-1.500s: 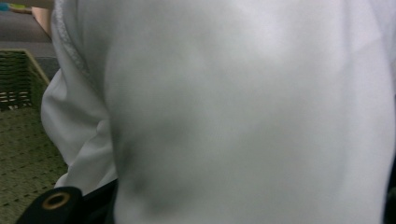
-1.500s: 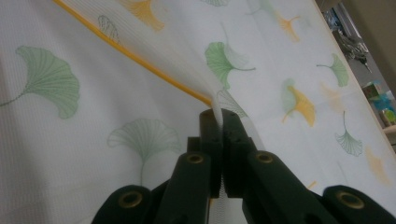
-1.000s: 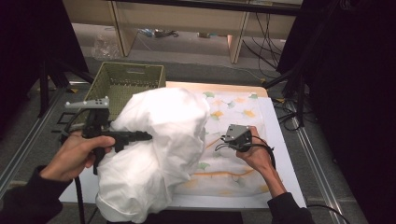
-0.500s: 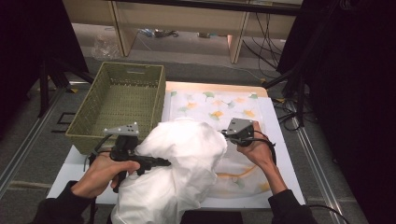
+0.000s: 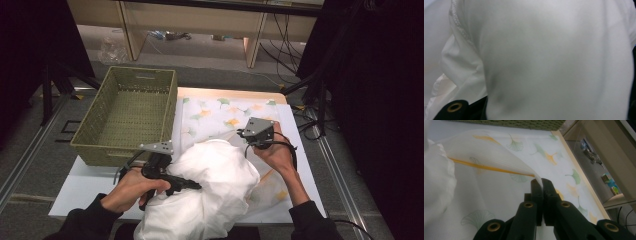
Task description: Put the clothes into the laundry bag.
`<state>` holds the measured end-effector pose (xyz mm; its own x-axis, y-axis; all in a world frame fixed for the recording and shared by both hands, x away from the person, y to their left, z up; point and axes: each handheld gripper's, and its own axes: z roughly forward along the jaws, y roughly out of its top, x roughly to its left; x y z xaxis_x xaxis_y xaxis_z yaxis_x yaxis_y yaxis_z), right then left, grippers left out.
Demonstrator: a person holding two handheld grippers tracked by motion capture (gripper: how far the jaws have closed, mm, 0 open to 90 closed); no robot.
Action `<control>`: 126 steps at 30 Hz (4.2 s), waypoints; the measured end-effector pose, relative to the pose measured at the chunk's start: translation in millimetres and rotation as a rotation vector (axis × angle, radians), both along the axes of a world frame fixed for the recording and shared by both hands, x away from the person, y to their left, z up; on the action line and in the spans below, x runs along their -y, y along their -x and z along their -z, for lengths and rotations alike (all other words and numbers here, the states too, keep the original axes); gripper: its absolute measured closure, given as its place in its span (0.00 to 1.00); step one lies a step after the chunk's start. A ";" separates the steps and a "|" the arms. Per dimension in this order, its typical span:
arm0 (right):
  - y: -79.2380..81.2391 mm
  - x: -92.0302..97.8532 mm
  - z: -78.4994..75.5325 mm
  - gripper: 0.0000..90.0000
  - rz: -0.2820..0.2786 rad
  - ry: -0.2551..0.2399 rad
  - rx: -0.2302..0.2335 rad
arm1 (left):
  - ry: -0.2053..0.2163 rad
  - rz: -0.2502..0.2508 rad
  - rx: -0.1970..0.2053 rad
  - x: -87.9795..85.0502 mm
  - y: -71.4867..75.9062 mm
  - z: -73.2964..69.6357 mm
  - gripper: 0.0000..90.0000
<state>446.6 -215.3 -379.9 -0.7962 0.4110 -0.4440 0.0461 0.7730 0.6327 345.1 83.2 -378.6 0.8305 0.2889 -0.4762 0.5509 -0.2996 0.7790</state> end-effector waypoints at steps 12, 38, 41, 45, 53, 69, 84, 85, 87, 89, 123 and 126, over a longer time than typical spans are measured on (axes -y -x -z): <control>15.5 -3.2 -24.4 1.00 -0.017 -0.003 0.065 | -0.178 -0.132 0.057 34.8 -47.3 34.1 0.64; 33.9 -22.7 -33.9 1.00 -0.095 0.001 0.086 | -0.197 -0.236 0.034 43.7 -73.2 37.5 0.63; 33.7 -28.7 -31.0 1.00 -0.100 0.011 0.083 | -0.213 -0.249 0.021 43.8 -76.6 38.6 0.61; 33.4 -31.6 -30.5 1.00 -0.096 0.015 0.087 | -0.227 -0.261 0.007 64.4 -85.4 53.9 0.56; 35.7 -25.0 -30.1 1.00 -0.080 0.000 0.065 | -0.225 -0.282 0.004 71.1 -94.0 55.4 0.39; 33.0 -24.2 -27.4 1.00 -0.071 -0.005 0.052 | -0.194 -0.243 0.156 31.6 -50.2 28.8 0.45; 38.8 -30.0 -30.2 1.00 -0.117 0.019 0.053 | -0.188 -0.341 0.064 67.1 -107.2 55.6 0.62; 38.5 -29.8 -29.0 1.00 -0.120 0.019 0.049 | -0.191 -0.341 0.072 65.0 -105.1 53.5 0.55; 37.6 -28.3 -27.7 1.00 -0.115 0.016 0.045 | -0.180 -0.319 0.074 57.2 -96.9 47.1 0.43; 37.7 -26.1 -28.0 1.00 -0.096 0.004 0.034 | -0.166 -0.304 0.087 45.0 -83.3 38.6 0.34; 47.5 -21.4 -42.2 1.00 -0.106 0.006 0.061 | -0.131 -0.337 0.064 78.2 -112.4 54.1 0.79; 43.6 -21.9 -37.1 1.00 -0.119 0.017 0.060 | -0.110 -0.321 0.052 70.2 -104.6 51.5 0.60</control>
<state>403.0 -193.4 -342.8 -0.8105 0.3069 -0.4989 -0.0845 0.7816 0.6181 449.7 13.0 -430.1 0.7112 0.5871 -0.3867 0.5909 -0.2012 0.7813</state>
